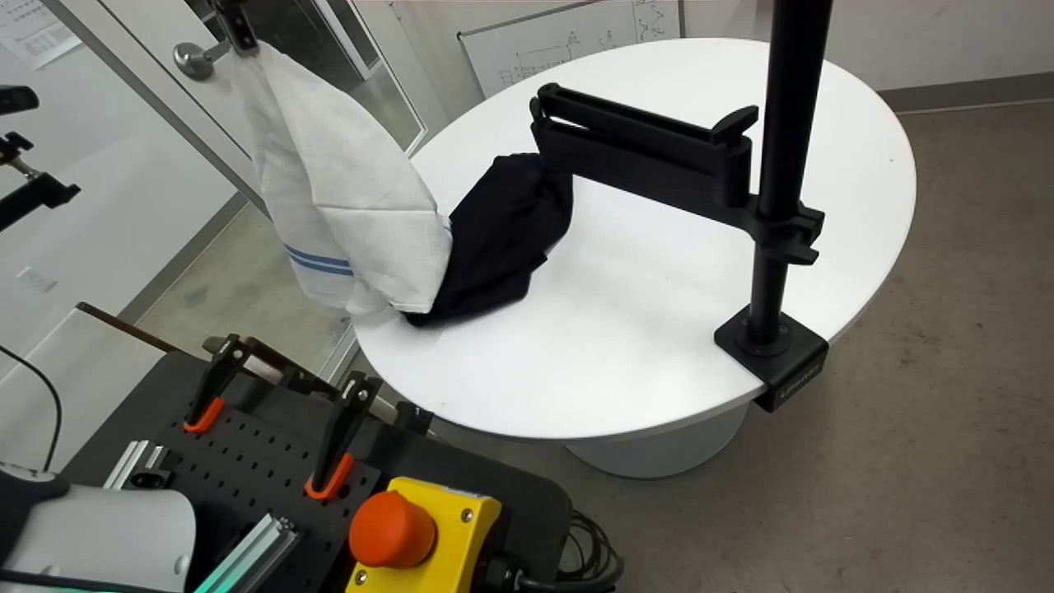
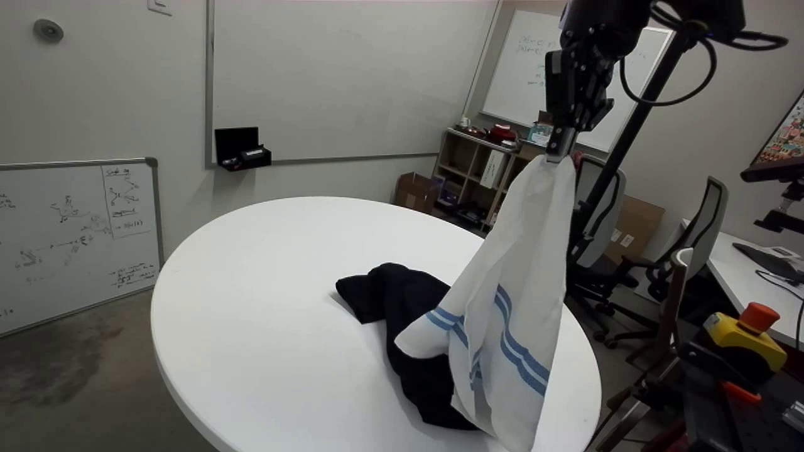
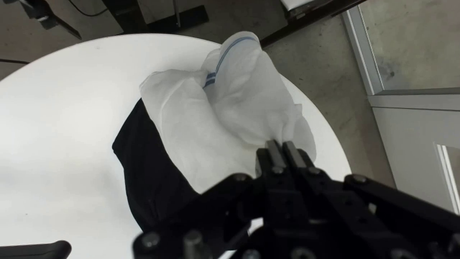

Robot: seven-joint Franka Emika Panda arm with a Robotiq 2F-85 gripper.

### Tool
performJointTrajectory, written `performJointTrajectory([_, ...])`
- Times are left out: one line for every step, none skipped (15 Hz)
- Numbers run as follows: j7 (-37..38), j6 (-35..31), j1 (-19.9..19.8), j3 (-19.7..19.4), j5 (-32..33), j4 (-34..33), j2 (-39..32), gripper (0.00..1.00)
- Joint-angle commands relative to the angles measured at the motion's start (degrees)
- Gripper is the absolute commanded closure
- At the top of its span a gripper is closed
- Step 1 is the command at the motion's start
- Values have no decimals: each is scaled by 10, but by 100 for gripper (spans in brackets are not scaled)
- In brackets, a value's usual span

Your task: Unhang the white and blue towel from the black stand

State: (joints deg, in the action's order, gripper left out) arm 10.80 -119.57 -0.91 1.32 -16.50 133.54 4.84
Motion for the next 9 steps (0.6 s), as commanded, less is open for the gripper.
performJointTrajectory([20, -43, -1, -7, 15, -22, -46, 99])
performJointTrajectory([22, -61, -1, -8, 16, -22, -55, 99])
performJointTrajectory([23, -89, 0, -9, 18, -19, -64, 99])
performJointTrajectory([25, -113, 1, -10, 21, -17, -73, 99])
performJointTrajectory([27, -141, 2, -10, 26, -14, -80, 99])
performJointTrajectory([29, -167, 4, -10, 30, -12, -88, 99])
performJointTrajectory([34, -191, 5, -10, 36, -12, -96, 99])
performJointTrajectory([41, -210, 7, -10, 42, -12, -104, 99])
performJointTrajectory([49, -231, 8, -11, 52, -11, -112, 99])
